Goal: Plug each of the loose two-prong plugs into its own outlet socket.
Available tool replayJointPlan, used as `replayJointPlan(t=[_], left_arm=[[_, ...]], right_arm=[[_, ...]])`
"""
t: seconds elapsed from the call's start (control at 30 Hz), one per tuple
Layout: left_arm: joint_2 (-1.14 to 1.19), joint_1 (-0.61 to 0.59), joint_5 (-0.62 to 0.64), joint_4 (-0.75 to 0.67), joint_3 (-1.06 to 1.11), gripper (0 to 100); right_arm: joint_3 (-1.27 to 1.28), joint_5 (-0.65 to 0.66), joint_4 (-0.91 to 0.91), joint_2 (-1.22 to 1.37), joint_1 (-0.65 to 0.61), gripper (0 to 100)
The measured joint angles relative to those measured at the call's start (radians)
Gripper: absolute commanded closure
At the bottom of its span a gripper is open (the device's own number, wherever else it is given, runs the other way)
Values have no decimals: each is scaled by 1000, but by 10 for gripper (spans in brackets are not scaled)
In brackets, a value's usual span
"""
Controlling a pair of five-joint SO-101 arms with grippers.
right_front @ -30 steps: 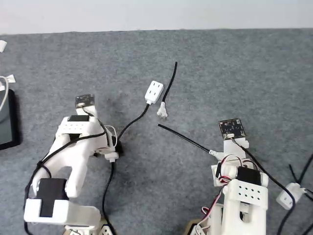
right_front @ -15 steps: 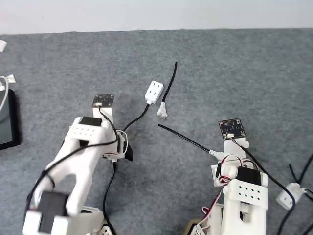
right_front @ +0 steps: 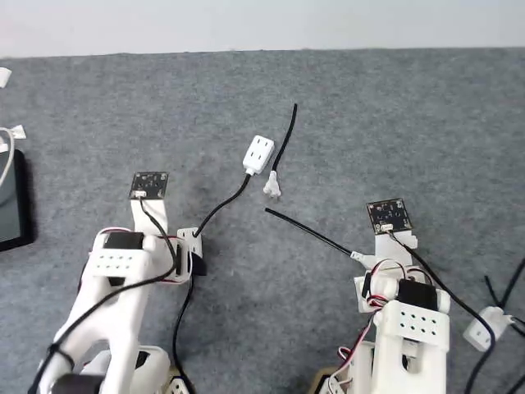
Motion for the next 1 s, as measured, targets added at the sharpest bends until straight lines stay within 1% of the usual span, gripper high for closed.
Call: replayJointPlan(t=[0.23,0.37,0.53,0.73,0.83,0.9,1.0], left_arm=[[192,-49,-5,-118,-106,783],[278,-49,21,-126,-173,783],[302,-60,32,-104,-192,783],[302,-149,28,-92,-192,783],[302,-169,29,-92,-192,783],[302,-169,29,-71,-192,783],[302,-141,12,11,-218,784]], right_arm=[[0,0,0,0,0,958],[0,0,0,0,0,958],[0,0,0,0,9,959],[0,0,0,0,8,959],[0,-12,0,0,8,957],[0,-34,0,0,8,957],[-15,-69,0,0,8,955]])
